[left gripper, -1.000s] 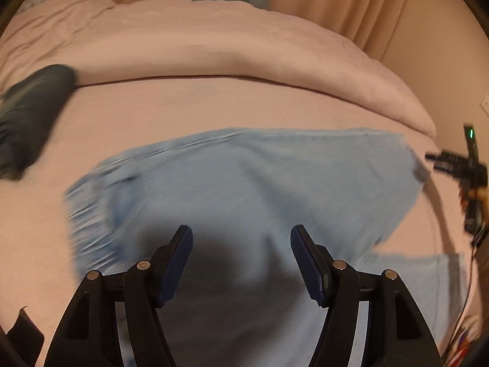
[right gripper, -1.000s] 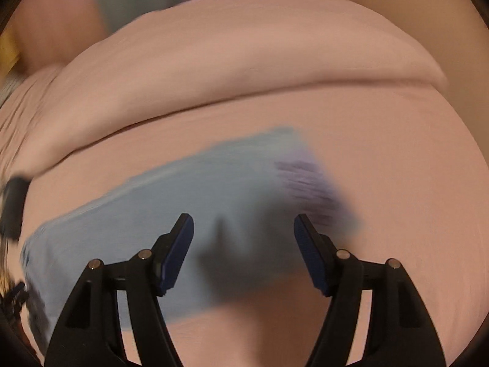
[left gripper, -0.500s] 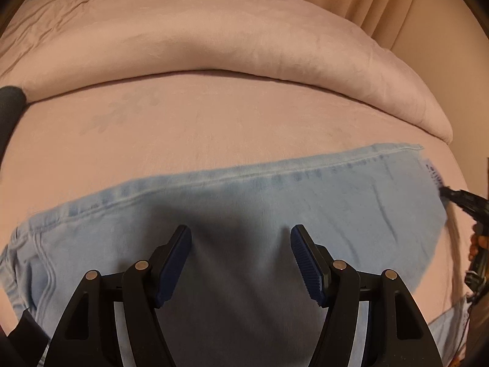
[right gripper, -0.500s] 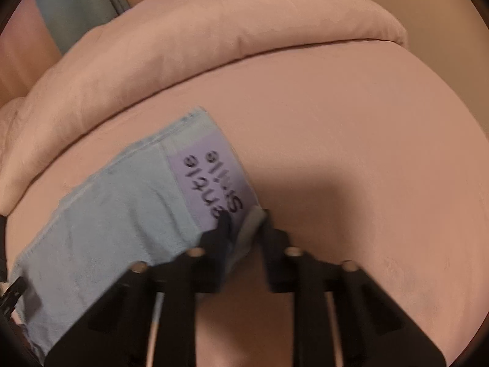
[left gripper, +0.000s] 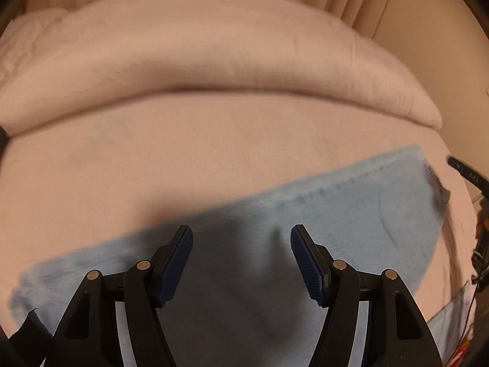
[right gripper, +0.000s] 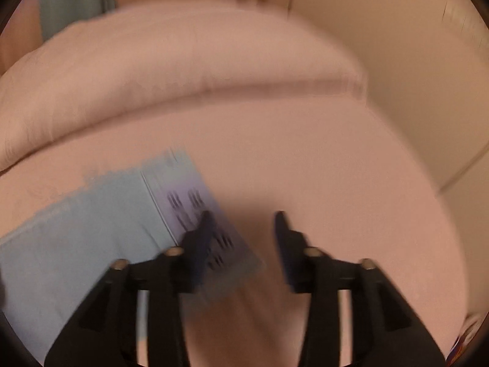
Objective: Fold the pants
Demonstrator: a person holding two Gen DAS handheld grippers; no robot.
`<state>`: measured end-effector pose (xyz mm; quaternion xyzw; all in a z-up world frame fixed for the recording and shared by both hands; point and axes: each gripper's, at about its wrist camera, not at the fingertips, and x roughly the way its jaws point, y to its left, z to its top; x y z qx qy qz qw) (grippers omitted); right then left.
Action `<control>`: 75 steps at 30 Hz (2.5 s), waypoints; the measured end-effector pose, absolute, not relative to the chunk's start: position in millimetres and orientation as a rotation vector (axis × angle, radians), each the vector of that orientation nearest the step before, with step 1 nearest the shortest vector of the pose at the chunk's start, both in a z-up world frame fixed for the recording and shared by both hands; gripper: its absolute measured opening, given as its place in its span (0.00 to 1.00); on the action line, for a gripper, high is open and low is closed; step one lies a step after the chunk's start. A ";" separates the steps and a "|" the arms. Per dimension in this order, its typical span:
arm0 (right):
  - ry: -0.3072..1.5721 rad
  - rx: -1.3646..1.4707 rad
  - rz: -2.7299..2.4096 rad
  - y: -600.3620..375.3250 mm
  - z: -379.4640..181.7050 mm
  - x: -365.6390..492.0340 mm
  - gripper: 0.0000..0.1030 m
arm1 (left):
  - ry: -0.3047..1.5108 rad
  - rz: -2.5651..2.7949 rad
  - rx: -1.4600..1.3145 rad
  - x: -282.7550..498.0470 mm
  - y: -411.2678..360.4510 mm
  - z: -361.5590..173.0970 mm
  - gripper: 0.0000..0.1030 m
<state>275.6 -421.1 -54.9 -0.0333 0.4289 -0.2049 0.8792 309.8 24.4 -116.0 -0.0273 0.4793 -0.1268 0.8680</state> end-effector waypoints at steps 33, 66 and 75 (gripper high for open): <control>0.813 -0.829 0.560 -11.9 -45.2 246.6 0.05 | 0.809 -0.115 0.134 204.4 199.3 -58.0 0.26; 0.869 -1.061 0.843 -71.7 -122.9 -30.4 0.11 | 0.847 -0.164 0.419 -2.3 156.1 -117.5 0.60; 0.953 -0.577 0.843 -113.7 -47.9 47.8 0.52 | 0.754 -0.129 0.152 -22.1 194.4 -69.1 0.63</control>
